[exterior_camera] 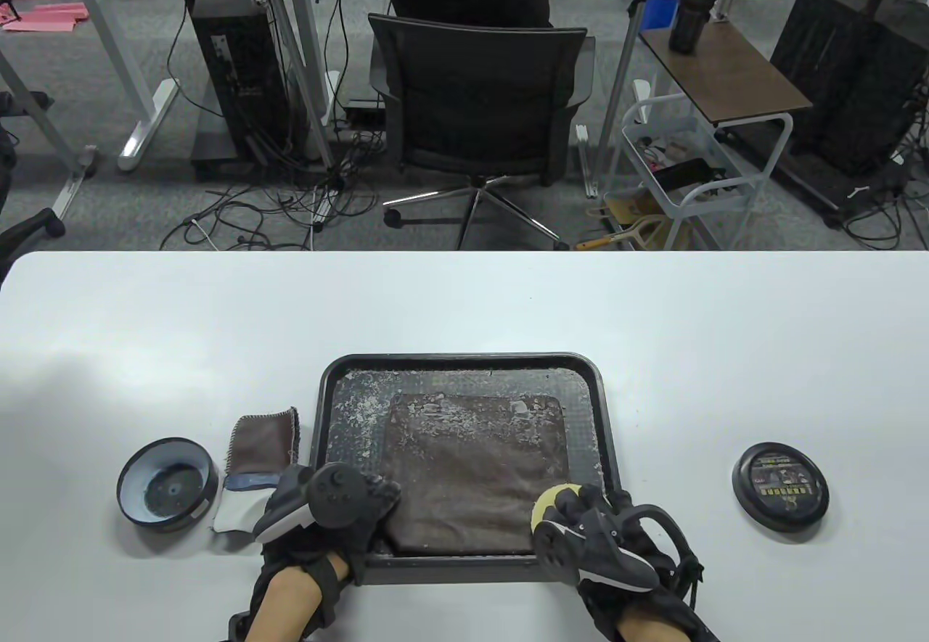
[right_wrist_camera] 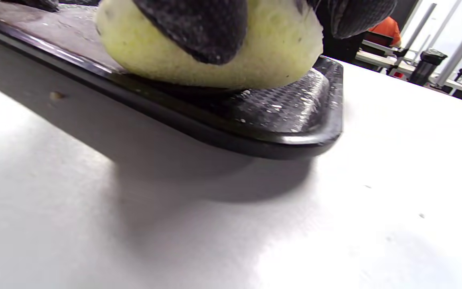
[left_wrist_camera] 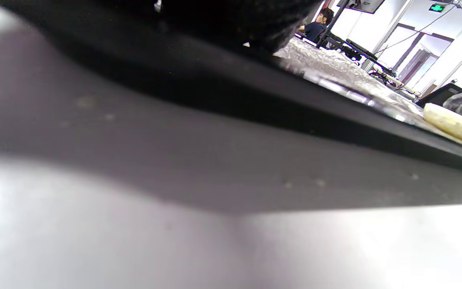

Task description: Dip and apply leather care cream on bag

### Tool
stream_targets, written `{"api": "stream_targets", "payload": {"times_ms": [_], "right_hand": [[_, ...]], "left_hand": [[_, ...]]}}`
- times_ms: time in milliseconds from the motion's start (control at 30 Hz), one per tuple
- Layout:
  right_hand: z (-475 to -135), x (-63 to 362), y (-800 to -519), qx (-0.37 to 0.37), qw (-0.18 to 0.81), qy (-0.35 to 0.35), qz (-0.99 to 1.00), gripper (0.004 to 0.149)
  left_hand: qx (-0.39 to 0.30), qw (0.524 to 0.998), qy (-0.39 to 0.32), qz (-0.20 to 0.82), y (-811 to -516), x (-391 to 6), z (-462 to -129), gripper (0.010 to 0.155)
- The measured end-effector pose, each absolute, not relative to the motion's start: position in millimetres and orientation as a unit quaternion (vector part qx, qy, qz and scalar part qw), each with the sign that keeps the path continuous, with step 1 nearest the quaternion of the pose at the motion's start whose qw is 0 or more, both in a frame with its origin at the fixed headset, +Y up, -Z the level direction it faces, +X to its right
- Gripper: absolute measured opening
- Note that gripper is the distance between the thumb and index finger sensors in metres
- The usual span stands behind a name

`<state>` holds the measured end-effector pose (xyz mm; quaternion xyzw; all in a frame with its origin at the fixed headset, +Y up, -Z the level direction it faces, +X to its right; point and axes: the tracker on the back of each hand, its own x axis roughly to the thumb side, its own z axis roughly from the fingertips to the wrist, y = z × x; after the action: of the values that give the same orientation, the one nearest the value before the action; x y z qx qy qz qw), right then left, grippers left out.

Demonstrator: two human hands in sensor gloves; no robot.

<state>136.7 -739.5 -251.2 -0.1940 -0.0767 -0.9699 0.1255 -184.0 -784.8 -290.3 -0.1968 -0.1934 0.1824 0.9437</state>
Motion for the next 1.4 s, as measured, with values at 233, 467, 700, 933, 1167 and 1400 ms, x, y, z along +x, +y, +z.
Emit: {"api": "stream_targets", "payload": {"times_ms": [233, 467, 700, 933, 1167, 1400], "right_hand": [[-254, 152, -736, -0.174, 0.12, -0.083, -0.974, 0.052], [-256, 164, -728, -0.174, 0.065, -0.055, -0.981, 0.052], [-258, 175, -721, -0.164, -0.011, -0.017, -0.986, 0.053], [-263, 194, -717, -0.143, -0.045, 0.025, -0.988, 0.054], [-273, 220, -719, -0.099, -0.071, 0.051, -0.991, 0.054], [-283, 244, -723, -0.038, -0.081, 0.084, -0.992, 0.055]], "left_hand": [[-0.198, 0.942, -0.197, 0.186, -785, -185, -291, 0.058], [-0.191, 0.945, -0.209, 0.165, -783, -182, -290, 0.058], [-0.178, 0.947, -0.228, 0.142, -782, -180, -288, 0.058], [-0.177, 0.948, -0.228, 0.136, -782, -179, -287, 0.059], [-0.175, 0.947, -0.229, 0.138, -782, -179, -287, 0.061], [-0.169, 0.948, -0.227, 0.144, -780, -181, -287, 0.061]]}}
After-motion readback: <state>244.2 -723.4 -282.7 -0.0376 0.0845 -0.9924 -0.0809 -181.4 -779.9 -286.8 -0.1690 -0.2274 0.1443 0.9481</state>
